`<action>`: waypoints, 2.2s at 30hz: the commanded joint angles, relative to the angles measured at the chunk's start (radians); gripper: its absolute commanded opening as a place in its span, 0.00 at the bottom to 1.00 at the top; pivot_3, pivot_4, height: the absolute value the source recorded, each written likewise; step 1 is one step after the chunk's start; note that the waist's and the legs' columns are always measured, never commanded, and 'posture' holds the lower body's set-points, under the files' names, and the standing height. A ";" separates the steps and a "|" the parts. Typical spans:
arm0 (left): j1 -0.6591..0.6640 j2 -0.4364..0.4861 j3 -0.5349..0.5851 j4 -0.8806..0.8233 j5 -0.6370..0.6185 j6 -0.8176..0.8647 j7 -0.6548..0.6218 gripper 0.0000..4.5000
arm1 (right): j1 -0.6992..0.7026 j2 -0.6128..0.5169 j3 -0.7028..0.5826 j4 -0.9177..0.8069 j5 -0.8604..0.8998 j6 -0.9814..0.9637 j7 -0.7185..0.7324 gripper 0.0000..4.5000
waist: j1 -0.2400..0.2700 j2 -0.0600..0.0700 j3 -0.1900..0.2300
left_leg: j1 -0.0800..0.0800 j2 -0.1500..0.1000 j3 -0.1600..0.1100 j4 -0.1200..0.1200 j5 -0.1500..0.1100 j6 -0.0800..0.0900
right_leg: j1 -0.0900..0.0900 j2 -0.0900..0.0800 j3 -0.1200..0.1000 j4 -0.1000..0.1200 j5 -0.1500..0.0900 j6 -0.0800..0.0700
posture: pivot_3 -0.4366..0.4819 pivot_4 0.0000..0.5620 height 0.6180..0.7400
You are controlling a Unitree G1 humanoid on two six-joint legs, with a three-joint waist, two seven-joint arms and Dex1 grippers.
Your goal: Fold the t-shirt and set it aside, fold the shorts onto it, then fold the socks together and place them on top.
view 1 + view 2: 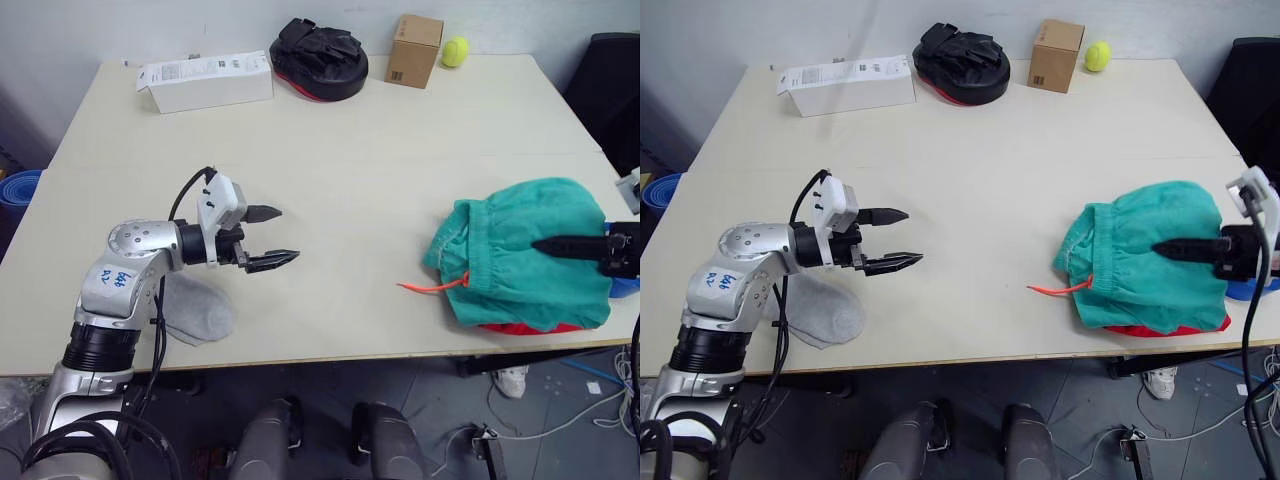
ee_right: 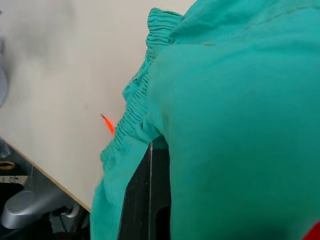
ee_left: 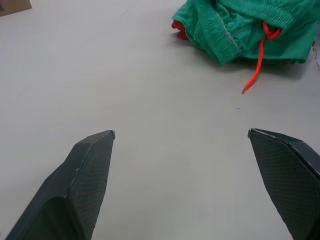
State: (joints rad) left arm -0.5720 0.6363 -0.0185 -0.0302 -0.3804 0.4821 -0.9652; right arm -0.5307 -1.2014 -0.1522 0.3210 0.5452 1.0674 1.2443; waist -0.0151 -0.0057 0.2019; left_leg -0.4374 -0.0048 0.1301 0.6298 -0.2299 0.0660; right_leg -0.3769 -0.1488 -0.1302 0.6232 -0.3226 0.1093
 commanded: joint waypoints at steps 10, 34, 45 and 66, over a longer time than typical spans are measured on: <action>-0.001 0.025 0.014 -0.031 0.005 -0.014 -0.009 1.00 | -0.052 0.019 0.099 0.216 -0.235 -0.259 -0.088 0.45 | 0.015 0.003 0.001 | 0.000 0.000 0.000 0.000 0.004 0.004 | 0.000 0.001 -0.001 0.001 0.000 0.000 | 0.48 0.27 1.00; 0.098 0.055 0.092 -0.162 -0.027 0.063 0.065 1.00 | -0.038 0.233 -0.104 -0.506 0.190 -0.227 0.017 0.99 | 0.012 0.003 0.001 | 0.001 0.001 -0.001 0.000 0.003 0.004 | 0.000 0.001 -0.002 0.003 0.000 0.000 | 0.48 0.27 1.00; 0.636 0.132 0.579 -0.573 -0.112 0.313 0.201 1.00 | -0.144 0.441 0.118 -0.594 0.203 -0.357 0.077 0.99 | 0.010 0.000 0.001 | 0.000 0.000 -0.005 0.000 -0.001 -0.002 | 0.000 0.000 -0.001 0.002 0.001 0.002 | 0.48 0.27 1.00; 1.133 0.093 0.663 -0.607 0.082 -0.027 0.166 1.00 | -0.098 0.468 0.166 -0.607 0.190 -0.409 0.055 0.99 | 0.011 -0.004 -0.001 | 0.000 0.001 0.006 -0.009 -0.005 -0.003 | -0.008 0.000 0.008 -0.005 0.000 -0.002 | 0.48 0.27 1.00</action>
State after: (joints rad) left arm 0.5377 0.7064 0.6558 -0.6183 -0.3672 0.5798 -0.7669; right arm -0.6273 -0.7182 0.0379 -0.2476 0.7262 0.6582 1.3077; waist -0.0037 -0.0093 0.2011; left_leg -0.4379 -0.0038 0.1375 0.6201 -0.2349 0.0631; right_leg -0.3863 -0.1491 -0.1217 0.6182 -0.3223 0.1077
